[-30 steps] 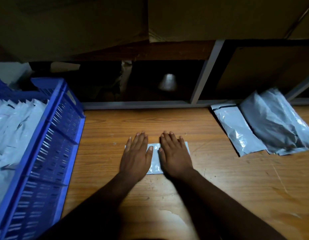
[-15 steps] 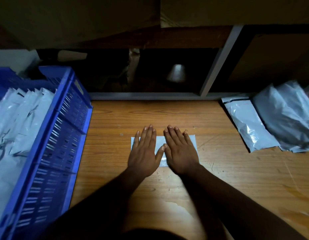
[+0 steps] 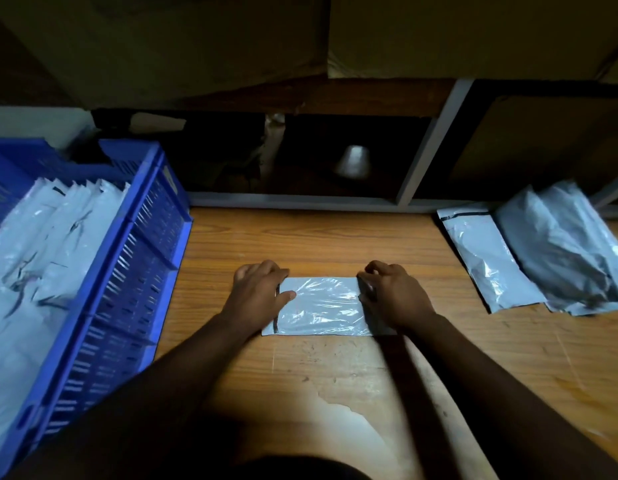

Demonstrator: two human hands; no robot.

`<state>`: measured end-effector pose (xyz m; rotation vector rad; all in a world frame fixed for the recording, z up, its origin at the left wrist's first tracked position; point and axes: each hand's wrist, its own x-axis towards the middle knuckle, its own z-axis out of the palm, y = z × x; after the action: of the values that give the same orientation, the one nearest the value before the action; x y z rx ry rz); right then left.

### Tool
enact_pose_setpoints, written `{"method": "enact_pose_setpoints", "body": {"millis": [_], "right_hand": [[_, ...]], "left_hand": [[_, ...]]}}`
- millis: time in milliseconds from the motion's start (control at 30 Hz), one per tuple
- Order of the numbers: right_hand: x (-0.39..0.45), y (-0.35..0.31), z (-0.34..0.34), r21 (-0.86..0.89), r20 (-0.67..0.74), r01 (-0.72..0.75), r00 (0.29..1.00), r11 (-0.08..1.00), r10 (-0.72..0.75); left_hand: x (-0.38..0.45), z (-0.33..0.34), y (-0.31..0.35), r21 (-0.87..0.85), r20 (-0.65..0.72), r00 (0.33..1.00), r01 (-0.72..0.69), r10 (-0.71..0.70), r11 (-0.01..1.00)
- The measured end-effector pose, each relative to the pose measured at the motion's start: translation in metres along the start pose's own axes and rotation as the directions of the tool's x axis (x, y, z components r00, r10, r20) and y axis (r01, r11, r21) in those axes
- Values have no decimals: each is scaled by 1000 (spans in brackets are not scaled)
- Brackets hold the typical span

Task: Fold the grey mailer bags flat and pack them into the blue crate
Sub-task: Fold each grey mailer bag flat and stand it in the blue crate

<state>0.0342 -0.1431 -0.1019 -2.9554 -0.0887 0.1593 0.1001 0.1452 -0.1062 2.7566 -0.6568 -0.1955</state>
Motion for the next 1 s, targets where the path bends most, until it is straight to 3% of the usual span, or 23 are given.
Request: {"method": "enact_pose_setpoints", "body": {"millis": [100, 233, 400, 467, 533, 633, 767, 867, 1000], "right_hand": [[12, -8, -13, -72, 81, -56, 995, 996, 62], [12, -10, -24, 145, 14, -90, 996, 985, 89], [-10, -11, -56, 362, -307, 40, 949, 931, 79], [-23, -18, -59, 414, -431, 95, 896, 905, 102], [-34, -22, -49, 380, -496, 125, 864, 917, 88], [-48, -23, -16, 254, -419, 70, 907, 965, 44], [-68, -14, 24, 314, -195, -15, 978, 949, 80], [-73, -7, 18, 265, -124, 13, 992, 964, 21], [-47, -40, 2, 248, -160, 11, 987, 969, 29]], "left_hand": [[7, -8, 5, 26, 81, 995, 48, -50, 998], [11, -27, 8, -72, 64, 997, 48, -44, 996], [2, -69, 10, -265, -208, 978, -45, -11, 963], [-9, -76, 13, -282, -372, 926, -173, 59, 944], [-20, -70, 13, -223, -451, 884, -245, 123, 944], [-36, -36, 5, -157, -312, 938, -211, 154, 965], [-58, 9, -6, -208, -89, 984, -169, 154, 963], [-66, 18, -4, -177, -131, 982, -162, 140, 971], [-44, 23, 20, -219, -203, 967, -196, 152, 956]]}}
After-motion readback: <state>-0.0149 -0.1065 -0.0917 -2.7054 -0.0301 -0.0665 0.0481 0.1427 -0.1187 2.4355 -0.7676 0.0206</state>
